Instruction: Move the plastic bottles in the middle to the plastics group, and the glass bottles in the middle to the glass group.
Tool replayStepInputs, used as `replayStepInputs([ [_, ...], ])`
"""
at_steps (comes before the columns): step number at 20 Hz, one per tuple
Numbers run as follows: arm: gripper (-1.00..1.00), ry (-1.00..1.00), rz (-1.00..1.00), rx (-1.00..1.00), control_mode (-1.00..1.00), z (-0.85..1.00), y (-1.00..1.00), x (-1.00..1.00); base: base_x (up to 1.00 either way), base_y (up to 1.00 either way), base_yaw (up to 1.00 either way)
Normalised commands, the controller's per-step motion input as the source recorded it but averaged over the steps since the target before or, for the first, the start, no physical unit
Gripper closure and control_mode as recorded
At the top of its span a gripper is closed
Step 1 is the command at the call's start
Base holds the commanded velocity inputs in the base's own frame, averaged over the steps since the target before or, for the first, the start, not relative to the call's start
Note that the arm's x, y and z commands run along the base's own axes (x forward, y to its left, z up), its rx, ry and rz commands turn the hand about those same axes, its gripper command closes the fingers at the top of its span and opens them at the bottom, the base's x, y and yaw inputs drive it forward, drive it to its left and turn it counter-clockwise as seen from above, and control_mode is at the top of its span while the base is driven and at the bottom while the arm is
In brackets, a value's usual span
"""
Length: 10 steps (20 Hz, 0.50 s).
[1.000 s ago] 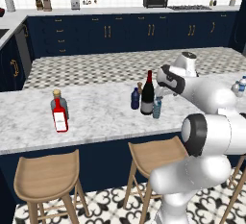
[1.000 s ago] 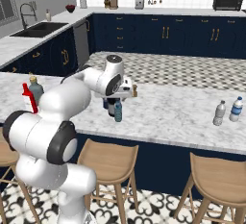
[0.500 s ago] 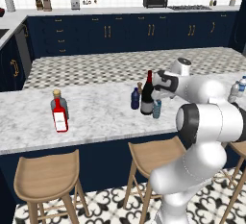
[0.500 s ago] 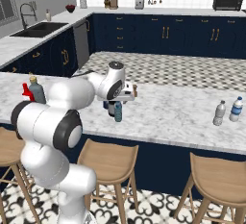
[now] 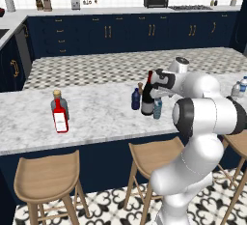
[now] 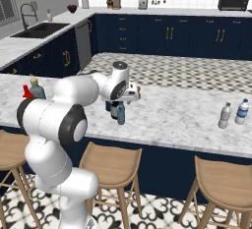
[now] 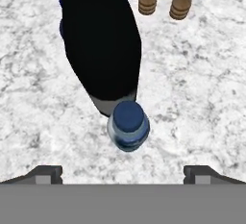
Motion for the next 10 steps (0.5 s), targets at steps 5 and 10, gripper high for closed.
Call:
replayStepInputs([
  [5,-1.0,-0.01,0.0,0.0,-1.0,-0.14,0.0,0.0,0.0,0.0,0.0],
  [10,-1.0,-0.05,0.0,0.0,-1.0,-0.31,0.0,0.06,0.0,0.0,0.0],
])
